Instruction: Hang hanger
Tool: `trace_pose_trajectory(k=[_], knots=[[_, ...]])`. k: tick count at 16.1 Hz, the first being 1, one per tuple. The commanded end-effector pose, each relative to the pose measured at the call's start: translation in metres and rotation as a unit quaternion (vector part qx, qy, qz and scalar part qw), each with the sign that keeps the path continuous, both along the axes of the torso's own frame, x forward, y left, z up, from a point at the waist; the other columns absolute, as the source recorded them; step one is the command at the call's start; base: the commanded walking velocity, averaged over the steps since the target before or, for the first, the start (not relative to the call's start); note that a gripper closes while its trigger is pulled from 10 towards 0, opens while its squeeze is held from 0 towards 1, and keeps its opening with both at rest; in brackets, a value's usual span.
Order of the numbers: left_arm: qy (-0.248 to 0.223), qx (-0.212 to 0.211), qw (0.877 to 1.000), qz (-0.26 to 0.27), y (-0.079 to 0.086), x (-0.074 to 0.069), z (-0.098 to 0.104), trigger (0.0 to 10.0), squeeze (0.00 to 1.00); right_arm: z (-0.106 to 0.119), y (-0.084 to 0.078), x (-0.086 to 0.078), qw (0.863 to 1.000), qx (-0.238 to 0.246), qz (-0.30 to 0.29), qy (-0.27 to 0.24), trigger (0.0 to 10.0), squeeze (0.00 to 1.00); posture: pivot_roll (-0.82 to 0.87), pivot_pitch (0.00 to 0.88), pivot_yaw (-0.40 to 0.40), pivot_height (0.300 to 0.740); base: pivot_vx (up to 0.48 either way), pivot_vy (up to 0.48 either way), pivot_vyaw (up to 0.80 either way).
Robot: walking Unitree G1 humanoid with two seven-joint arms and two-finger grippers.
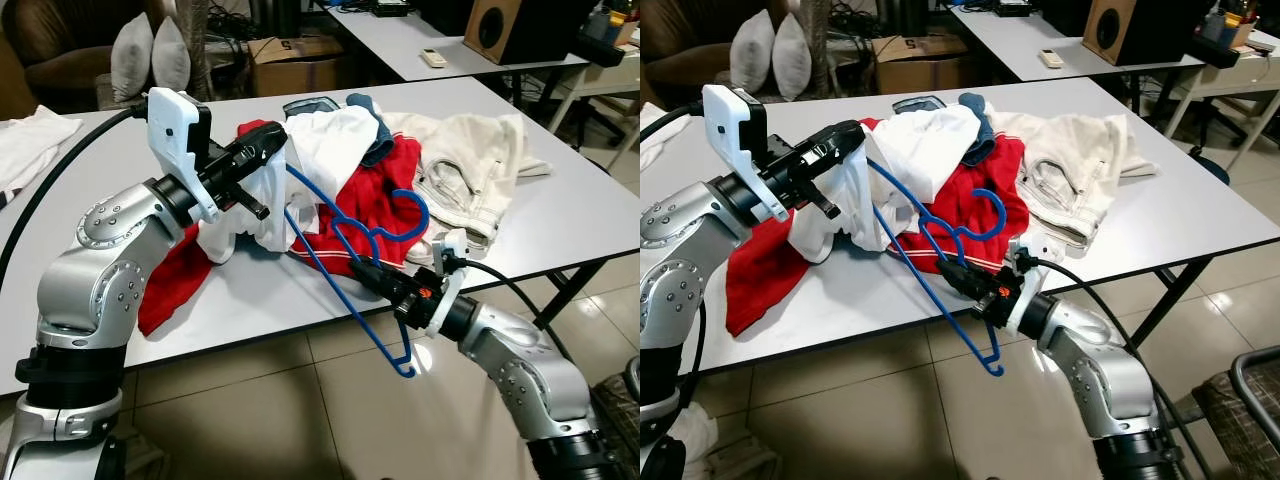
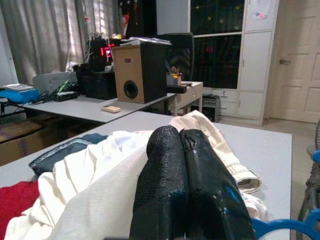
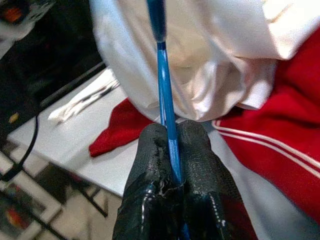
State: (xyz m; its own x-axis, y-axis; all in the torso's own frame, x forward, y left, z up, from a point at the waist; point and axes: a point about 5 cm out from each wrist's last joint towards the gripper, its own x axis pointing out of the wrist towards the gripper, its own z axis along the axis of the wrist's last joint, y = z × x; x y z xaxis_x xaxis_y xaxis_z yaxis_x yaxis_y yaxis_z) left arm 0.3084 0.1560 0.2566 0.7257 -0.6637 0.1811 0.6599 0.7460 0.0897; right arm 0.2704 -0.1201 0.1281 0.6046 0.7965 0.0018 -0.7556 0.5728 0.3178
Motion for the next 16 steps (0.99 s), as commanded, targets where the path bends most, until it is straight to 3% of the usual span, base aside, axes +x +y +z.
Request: trace_pose_trajectory(k=[1, 7, 12, 16], knots=[[-0.006, 0.003, 1.000, 0.009, 0.000, 0.000, 0.001, 0.0, 0.00, 0.000, -0.003, 0.000, 1.000, 0.016, -0.018, 0.015, 10.0, 0.00, -0.02, 0.000, 0.011, 0.740, 0.000, 0.000, 0.00], [-0.003, 0.005, 0.999, 0.036, 0.006, -0.005, -0.004, 0.0, 0.00, -0.005, -0.001, -0.012, 0.988, 0.109, -0.057, 0.090, 10.0, 0.00, -0.01, 0.000, -0.018, 0.740, 0.000, 0.000, 0.00], [-0.007, 0.008, 1.000, 0.007, 0.003, -0.012, -0.001, 0.0, 0.00, -0.017, -0.006, 0.002, 0.977, 0.123, -0.071, 0.158, 10.0, 0.00, -0.01, 0.000, -0.027, 0.740, 0.000, 0.000, 0.00], [-0.012, 0.007, 1.000, -0.017, 0.001, -0.021, 0.001, 0.0, 0.00, -0.019, -0.008, 0.008, 0.975, 0.113, -0.078, 0.175, 10.0, 0.00, 0.00, 0.000, -0.040, 0.740, 0.000, 0.000, 0.00]])
